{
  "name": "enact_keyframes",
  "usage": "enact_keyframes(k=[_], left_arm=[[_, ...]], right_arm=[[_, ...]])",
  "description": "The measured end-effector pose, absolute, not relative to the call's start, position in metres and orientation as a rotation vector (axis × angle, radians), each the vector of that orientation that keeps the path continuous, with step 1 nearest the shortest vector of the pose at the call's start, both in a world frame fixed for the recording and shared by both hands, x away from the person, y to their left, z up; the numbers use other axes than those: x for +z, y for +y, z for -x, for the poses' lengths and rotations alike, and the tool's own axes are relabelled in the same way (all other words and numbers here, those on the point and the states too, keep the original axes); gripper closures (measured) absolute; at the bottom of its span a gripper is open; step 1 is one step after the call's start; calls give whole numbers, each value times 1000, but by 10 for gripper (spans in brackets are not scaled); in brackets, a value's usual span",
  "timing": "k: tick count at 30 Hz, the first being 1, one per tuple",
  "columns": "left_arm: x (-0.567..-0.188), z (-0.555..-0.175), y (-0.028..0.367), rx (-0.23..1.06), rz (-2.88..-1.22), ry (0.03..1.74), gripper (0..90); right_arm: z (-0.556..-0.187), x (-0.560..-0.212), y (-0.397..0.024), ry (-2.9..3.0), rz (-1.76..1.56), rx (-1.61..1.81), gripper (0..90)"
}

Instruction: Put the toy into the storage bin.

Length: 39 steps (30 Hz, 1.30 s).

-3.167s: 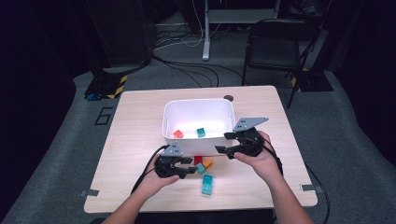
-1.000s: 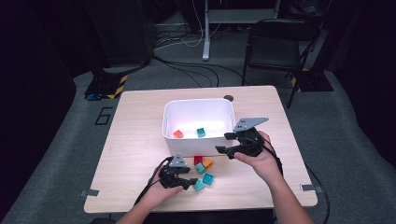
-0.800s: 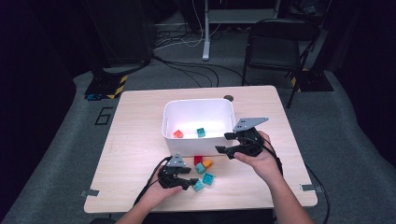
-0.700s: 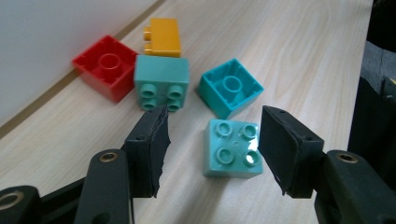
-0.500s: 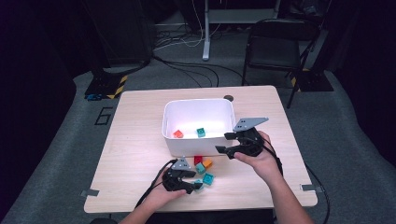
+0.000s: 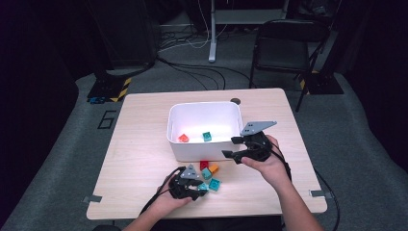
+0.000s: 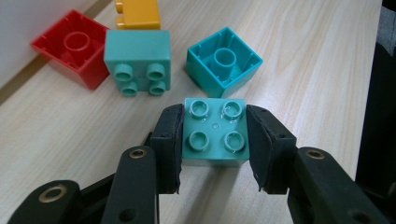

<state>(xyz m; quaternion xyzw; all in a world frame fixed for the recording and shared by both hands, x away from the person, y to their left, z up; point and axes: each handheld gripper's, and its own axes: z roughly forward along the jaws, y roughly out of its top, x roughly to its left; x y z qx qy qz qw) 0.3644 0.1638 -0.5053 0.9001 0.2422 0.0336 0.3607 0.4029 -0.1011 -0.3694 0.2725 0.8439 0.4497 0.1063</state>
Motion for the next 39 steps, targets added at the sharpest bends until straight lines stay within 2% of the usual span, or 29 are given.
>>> enact_keyframes(k=[25,39], left_arm=[[-411,-393,194,135,-2232,633,585],[-366,-417,198,147,-2214,627,585]], right_arm=[[-403,-368,-103,2480,-808,1327,373],[-403,-368,-103,2478,-809,1327,373]])
